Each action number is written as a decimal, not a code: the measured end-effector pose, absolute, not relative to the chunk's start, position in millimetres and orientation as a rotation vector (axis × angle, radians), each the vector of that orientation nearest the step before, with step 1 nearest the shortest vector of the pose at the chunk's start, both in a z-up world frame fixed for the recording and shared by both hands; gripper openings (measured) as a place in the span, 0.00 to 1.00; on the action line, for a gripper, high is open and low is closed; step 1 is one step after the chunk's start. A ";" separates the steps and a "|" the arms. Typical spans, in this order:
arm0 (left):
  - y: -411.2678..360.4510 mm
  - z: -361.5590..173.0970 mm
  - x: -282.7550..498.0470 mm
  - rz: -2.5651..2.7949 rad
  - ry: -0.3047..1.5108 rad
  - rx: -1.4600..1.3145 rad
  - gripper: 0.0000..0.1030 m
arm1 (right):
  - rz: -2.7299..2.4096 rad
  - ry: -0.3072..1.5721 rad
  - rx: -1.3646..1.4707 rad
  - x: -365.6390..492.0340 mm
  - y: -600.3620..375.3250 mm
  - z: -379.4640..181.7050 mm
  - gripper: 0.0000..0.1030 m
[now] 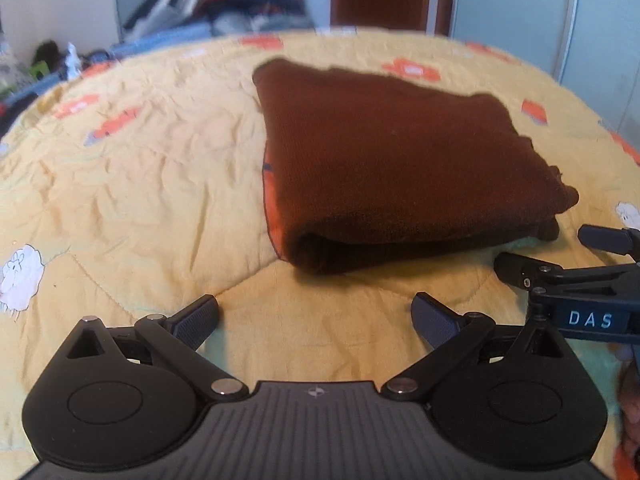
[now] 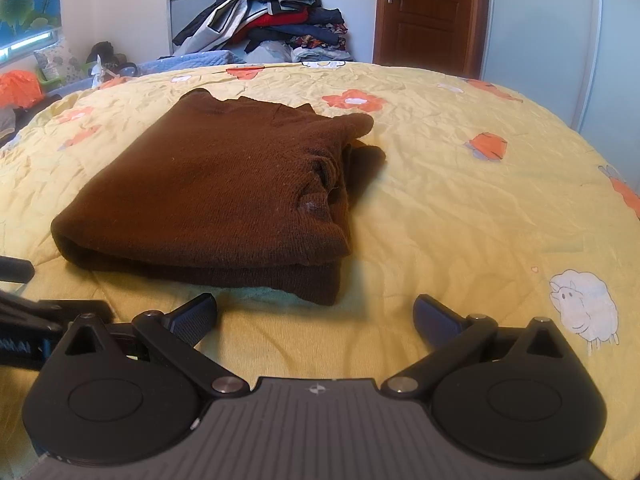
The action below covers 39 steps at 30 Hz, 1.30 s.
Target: Fold small clothes
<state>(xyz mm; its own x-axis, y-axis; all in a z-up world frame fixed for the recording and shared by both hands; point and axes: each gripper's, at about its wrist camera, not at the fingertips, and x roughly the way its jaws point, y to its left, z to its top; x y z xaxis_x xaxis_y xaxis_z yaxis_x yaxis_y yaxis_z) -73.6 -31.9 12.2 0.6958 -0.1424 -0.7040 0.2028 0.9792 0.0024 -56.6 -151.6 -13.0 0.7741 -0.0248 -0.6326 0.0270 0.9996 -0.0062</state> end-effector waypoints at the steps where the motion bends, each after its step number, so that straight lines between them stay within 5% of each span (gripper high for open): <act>1: -31.5 9.9 -77.7 -0.187 0.740 0.074 1.00 | -0.028 0.685 0.003 -56.8 -151.2 -12.9 1.00; 39: -34.6 8.7 -84.0 -0.137 0.703 0.038 1.00 | -0.056 0.678 0.011 -55.9 -150.3 -13.2 1.00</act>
<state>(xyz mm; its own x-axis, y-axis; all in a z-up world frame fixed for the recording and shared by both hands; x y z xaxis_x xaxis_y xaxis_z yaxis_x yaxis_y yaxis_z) -84.0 -34.6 8.7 0.7542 -0.1123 -0.6469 0.1379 0.9904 -0.0111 -55.9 -150.3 -13.2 0.7775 -0.0481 -0.6271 0.0550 0.9985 -0.0085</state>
